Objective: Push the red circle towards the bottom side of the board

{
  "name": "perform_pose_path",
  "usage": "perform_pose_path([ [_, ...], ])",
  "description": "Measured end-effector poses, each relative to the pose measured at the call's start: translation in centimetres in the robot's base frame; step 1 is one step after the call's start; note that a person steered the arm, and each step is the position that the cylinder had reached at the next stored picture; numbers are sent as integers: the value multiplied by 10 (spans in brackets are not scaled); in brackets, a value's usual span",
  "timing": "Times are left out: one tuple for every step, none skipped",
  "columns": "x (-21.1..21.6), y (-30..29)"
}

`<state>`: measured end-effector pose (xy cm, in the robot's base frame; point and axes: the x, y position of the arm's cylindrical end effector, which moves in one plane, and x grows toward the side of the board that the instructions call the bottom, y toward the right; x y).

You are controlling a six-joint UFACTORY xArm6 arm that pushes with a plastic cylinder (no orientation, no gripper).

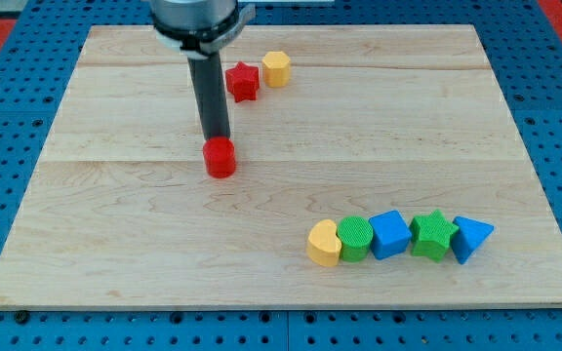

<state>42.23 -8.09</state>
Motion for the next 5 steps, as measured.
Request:
perform_pose_path([
  [44, 0],
  [85, 0],
  [113, 0],
  [128, -20],
  [157, -37],
])
